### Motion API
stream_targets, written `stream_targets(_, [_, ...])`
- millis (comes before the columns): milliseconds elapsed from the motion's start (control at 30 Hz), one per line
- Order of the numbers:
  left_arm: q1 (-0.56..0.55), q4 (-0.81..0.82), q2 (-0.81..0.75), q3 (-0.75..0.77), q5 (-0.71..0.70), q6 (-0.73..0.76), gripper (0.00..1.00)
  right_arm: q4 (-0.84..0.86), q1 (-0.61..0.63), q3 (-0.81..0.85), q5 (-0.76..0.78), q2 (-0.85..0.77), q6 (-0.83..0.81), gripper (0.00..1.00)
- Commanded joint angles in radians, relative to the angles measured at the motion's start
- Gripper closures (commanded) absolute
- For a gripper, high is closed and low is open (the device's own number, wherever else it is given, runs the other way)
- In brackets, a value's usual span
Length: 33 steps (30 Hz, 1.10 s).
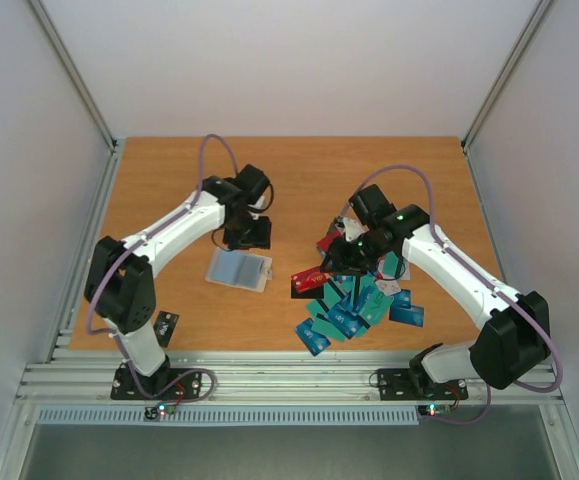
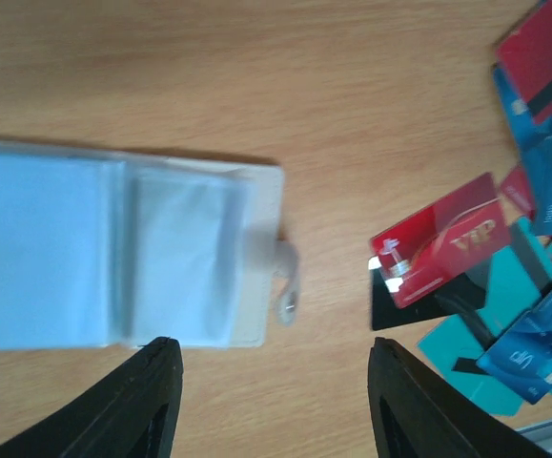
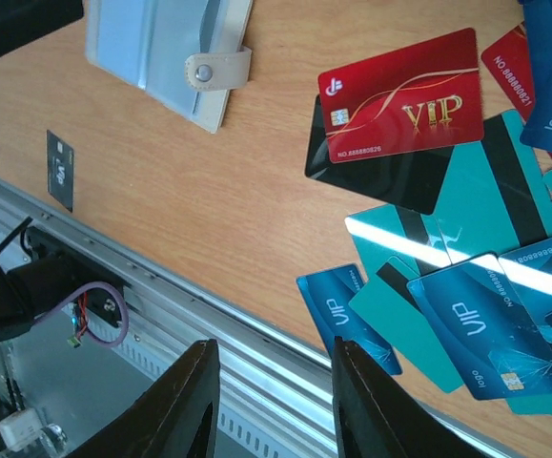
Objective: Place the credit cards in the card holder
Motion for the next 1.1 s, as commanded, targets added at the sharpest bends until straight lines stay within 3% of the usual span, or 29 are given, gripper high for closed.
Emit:
stream_targets(0, [0.065, 0.045, -0.046, -0.132, 0.054, 0.068, 0.44, 0.026, -0.015, -0.003, 0.026, -0.026, 0.015, 0.66])
stream_targets(200, [0.071, 0.127, -0.109, -0.193, 0.223, 0.197, 0.45, 0.053, -0.061, -0.057, 0.018, -0.014, 0.051, 0.64])
stream_targets(400, [0.022, 0.184, -0.090, -0.172, 0.315, 0.268, 0.45, 0.129, -0.165, -0.174, -0.092, -0.026, 0.108, 0.62])
stream_targets(667, [-0.062, 0.190, 0.089, -0.060, 0.330, 0.283, 0.52, 0.307, -0.203, -0.323, -0.196, -0.020, 0.217, 0.56])
stream_targets(1067, [-0.065, 0.196, 0.311, 0.043, 0.434, 0.281, 0.51, 0.597, -0.202, -0.470, -0.231, 0.080, 0.396, 0.55])
